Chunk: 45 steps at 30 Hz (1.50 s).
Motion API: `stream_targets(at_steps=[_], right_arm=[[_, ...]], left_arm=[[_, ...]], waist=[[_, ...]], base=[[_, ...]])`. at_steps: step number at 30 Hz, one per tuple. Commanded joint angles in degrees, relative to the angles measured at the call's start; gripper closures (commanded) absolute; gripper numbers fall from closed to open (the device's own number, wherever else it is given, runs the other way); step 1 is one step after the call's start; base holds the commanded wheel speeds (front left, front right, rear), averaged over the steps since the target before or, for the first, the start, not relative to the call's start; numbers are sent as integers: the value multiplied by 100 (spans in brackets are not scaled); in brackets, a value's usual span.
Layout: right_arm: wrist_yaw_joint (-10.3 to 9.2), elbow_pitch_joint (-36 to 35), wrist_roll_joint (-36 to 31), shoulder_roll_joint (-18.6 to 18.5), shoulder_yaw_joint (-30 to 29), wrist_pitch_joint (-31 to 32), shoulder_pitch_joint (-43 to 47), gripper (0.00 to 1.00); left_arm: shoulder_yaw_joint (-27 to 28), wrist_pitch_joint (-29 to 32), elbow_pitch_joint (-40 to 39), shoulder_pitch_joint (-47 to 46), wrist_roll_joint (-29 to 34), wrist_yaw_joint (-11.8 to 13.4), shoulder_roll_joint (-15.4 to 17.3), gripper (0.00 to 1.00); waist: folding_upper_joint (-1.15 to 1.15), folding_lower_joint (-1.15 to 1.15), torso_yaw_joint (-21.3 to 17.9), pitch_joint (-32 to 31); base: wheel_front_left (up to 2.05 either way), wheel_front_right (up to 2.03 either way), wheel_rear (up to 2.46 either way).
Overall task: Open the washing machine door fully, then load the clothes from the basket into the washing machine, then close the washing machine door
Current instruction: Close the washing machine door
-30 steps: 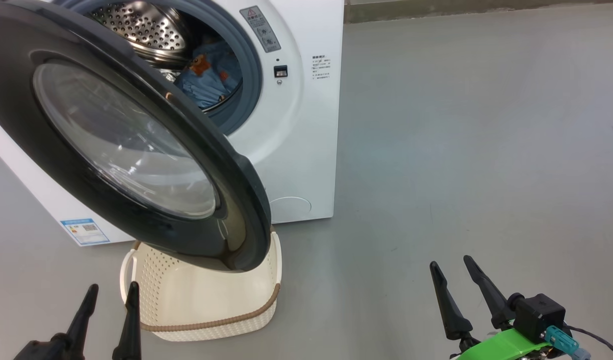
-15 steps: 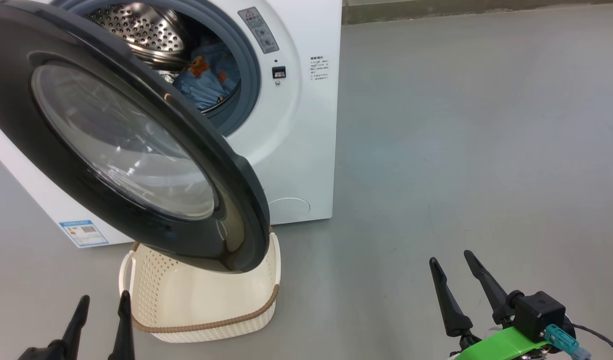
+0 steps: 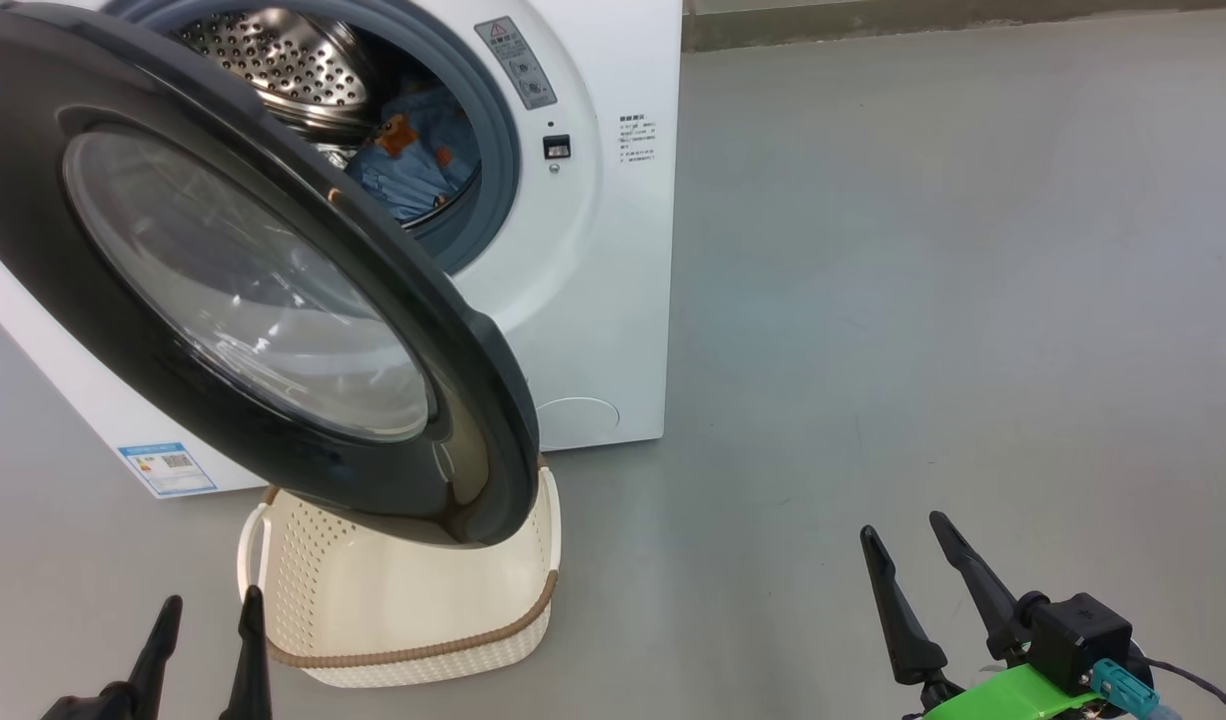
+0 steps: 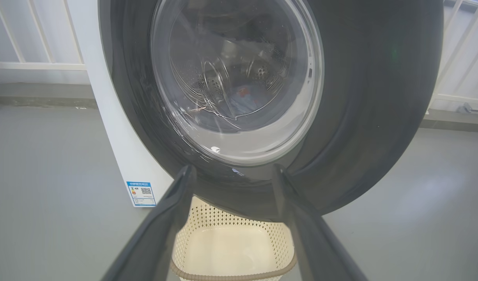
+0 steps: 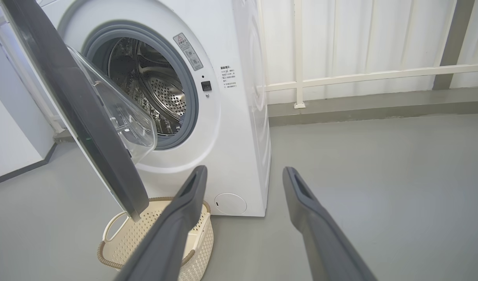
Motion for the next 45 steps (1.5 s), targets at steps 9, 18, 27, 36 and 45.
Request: stream_targets(at_steps=[9, 18, 27, 36, 45], right_arm=[[9, -128, -59, 3, 94, -27, -97, 0], [9, -131, -44, 3, 84, -27, -101, 0], [9, -129, -34, 3, 52, -27, -99, 0], [9, -124, -34, 3, 37, -27, -82, 0], [9, -85, -37, 3, 31, -27, -83, 0]], left_arm=[[141, -36, -101, -238, -100, -14, 108, 0], [151, -36, -92, -234, -145, -14, 109, 0], [138, -36, -111, -237, -160, -14, 88, 0], [126, -36, -97, -243, -161, -14, 105, 0], [77, -36, -77, -239, -187, -14, 97, 0]], waist=[[0, 0, 26, -1], [0, 0, 50, 0], [0, 0, 86, -5], [0, 0, 127, -57], [0, 0, 136, -124]], base=[[0, 0, 0], [0, 0, 0], [0, 0, 0], [0, 0, 0], [0, 0, 0]])
